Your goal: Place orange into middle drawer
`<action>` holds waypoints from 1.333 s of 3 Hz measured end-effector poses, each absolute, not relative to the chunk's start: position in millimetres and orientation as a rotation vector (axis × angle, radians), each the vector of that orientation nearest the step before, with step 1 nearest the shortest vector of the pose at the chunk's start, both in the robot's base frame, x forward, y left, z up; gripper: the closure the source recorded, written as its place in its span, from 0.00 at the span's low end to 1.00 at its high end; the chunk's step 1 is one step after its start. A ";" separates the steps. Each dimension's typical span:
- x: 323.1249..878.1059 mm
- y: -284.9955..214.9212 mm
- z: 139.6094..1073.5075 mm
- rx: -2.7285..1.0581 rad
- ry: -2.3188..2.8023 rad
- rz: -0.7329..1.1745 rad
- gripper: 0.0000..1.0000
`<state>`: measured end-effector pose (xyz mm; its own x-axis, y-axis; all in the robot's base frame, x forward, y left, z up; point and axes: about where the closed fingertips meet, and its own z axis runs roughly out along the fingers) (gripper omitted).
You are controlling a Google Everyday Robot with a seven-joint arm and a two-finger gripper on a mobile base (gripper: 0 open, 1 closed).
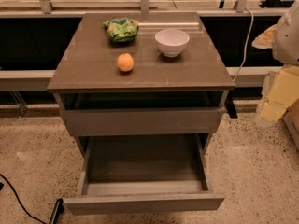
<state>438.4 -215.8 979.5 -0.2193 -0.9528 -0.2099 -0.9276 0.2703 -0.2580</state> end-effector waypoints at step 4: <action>555.3 -74.2 977.4 -1.941 1.913 0.021 0.00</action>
Offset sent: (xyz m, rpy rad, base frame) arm 0.0557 0.0599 -0.0105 0.0867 0.0161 0.1846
